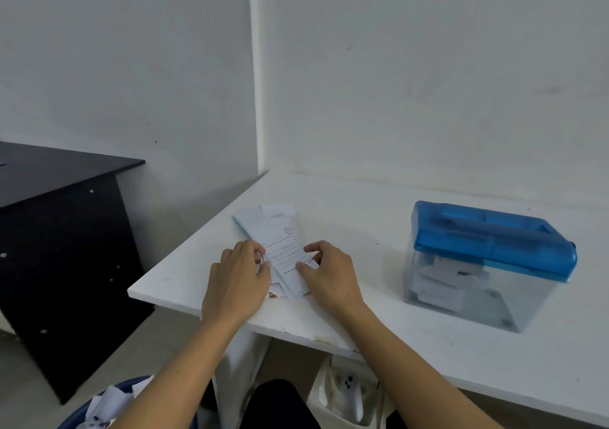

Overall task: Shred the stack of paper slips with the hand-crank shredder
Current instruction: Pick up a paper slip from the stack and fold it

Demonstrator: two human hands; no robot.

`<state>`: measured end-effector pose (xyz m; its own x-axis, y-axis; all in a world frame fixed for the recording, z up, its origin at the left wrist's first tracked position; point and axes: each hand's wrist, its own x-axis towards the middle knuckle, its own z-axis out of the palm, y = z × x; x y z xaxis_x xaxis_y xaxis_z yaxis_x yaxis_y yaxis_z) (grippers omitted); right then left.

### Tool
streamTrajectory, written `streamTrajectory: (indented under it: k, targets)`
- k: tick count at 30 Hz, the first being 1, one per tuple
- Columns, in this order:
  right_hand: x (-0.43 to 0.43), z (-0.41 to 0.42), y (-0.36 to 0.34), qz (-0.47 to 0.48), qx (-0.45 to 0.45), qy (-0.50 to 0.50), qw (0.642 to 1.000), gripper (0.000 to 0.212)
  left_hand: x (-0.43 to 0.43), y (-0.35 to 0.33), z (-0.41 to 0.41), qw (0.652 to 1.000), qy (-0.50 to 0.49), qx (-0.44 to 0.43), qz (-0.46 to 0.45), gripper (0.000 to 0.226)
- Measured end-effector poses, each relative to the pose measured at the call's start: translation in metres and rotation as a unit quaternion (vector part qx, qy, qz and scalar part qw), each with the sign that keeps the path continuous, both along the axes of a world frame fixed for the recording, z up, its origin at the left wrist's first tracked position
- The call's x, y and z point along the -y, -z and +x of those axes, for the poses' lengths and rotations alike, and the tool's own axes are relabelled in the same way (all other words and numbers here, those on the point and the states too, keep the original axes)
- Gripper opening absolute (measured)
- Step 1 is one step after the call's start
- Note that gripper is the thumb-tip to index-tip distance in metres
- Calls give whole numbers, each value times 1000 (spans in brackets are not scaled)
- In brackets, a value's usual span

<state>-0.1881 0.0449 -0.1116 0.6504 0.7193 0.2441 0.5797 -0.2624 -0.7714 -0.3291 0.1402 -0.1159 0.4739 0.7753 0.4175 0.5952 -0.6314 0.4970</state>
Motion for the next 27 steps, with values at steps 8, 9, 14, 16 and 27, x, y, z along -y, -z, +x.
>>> streamTrajectory:
  k: [8, 9, 14, 16, 27]
  targets:
    - [1, 0, -2, 9, -26, -24, 999, 35, -1, 0, 1, 1000, -3, 0, 5, 12]
    - [1, 0, -2, 10, -27, -26, 999, 35, -1, -1, 1, 1000, -3, 3, 4, 12]
    - [5, 0, -8, 60, -65, -26, 996, 30, 1, -1, 0, 1000, 1, 10, 5, 12]
    - [8, 2, -10, 89, -97, -9, 991, 26, 2, -2, 0, 1000, 4, 19, -3, 12]
    - [19, 6, -30, 152, -196, -39, 968, 14, 19, -19, -4, 982, 43, 126, 133, 11]
